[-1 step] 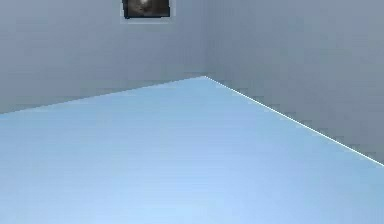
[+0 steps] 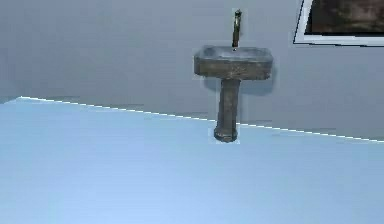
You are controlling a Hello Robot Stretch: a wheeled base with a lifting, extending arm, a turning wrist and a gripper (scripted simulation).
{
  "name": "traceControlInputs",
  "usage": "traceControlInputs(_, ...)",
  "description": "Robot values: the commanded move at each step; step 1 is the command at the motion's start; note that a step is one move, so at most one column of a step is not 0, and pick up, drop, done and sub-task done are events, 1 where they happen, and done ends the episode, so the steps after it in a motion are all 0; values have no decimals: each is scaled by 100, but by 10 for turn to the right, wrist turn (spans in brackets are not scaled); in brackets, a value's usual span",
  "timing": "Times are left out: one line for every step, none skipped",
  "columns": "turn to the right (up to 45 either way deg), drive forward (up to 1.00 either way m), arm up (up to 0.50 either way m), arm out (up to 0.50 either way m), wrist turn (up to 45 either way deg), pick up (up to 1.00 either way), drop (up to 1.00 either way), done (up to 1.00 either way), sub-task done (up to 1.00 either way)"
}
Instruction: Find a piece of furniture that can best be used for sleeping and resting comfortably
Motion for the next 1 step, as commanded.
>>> traceControlInputs(450,0,0,0,0,0,0,0,0)
